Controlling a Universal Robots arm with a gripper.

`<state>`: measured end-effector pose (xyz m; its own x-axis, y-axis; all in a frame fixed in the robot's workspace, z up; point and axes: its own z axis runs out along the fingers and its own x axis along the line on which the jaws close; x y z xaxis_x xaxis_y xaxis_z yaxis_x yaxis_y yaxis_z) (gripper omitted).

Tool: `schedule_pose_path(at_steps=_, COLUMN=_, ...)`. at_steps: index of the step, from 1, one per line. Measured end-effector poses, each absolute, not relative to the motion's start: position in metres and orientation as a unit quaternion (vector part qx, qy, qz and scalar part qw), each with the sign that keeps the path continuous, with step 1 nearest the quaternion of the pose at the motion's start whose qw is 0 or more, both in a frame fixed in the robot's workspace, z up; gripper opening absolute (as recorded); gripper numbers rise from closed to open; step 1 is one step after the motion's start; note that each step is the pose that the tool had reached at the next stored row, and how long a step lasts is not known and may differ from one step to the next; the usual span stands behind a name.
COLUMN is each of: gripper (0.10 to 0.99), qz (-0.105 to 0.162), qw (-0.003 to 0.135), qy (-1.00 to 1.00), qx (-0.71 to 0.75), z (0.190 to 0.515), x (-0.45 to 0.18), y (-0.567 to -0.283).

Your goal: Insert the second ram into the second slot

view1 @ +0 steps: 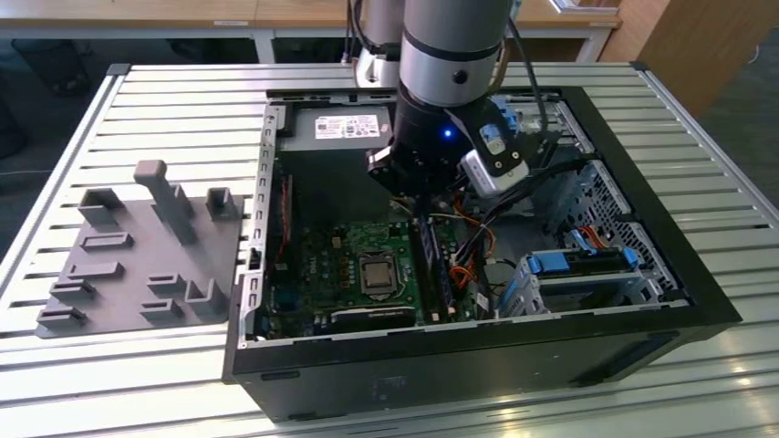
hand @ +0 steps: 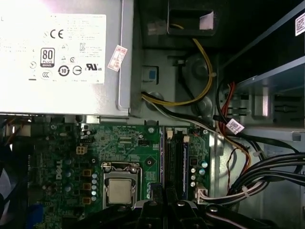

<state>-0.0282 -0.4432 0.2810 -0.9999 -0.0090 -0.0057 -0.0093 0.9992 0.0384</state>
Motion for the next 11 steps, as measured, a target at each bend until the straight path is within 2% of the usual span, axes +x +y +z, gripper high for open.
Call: schedule_pose_path(at_steps=11, gripper=0.137, qz=0.019, qw=0.001, qy=1.0, qx=-0.005, z=0.264, x=-0.027, y=-0.456)
